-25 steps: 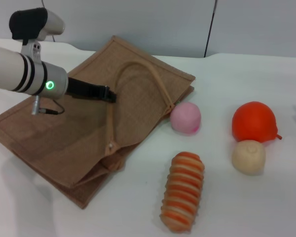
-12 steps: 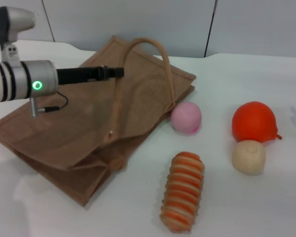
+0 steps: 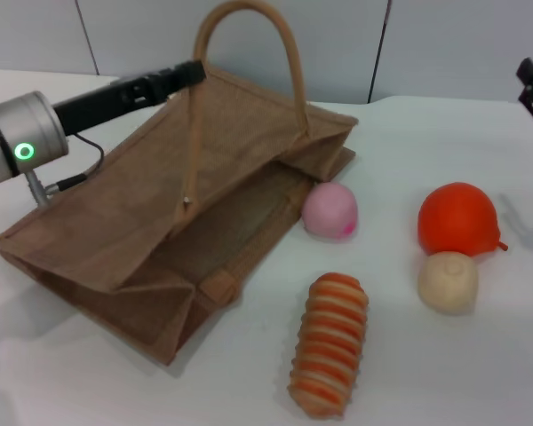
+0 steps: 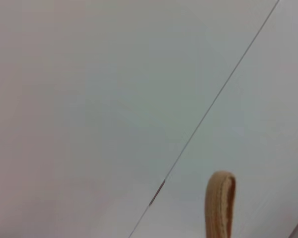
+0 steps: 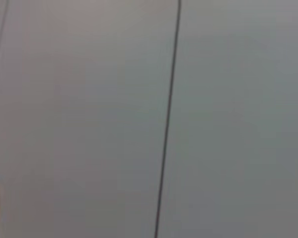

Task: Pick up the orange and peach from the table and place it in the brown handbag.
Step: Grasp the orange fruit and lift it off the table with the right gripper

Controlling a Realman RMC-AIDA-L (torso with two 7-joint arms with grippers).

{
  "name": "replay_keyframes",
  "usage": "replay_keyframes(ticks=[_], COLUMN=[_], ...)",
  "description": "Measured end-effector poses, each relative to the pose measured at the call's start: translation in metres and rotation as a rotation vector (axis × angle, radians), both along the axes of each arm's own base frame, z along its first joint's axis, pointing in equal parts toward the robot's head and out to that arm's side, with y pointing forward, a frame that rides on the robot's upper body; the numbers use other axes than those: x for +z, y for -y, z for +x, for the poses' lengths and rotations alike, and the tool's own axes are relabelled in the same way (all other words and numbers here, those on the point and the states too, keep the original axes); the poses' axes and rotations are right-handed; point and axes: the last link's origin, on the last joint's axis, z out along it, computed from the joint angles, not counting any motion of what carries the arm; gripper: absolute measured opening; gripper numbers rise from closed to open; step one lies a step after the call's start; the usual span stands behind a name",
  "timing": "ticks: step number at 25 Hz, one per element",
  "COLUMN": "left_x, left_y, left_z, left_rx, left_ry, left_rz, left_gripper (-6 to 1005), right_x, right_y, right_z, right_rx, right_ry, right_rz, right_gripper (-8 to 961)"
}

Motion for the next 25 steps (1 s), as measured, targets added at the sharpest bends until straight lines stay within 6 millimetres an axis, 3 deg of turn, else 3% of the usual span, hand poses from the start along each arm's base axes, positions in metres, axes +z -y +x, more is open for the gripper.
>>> replay_keyframes(ticks=[13, 25], left_x=[0.024, 0.03], left_y=[0.017, 0.02], left_z=[-0.005, -0.002], left_rx=[-0.07, -0.097], left_ry=[0.119, 0.154], left_rz=[0.143, 0.186], left_gripper=[113, 111], right_x=[-0.005, -0.003], right_y=[-0.013, -0.021], right_z=[-0.007, -0.003], right_rx=[0.022, -0.081], right_ry=[0.07, 0.159], right_rz=[-0.258, -0.537], right_gripper=[686, 686])
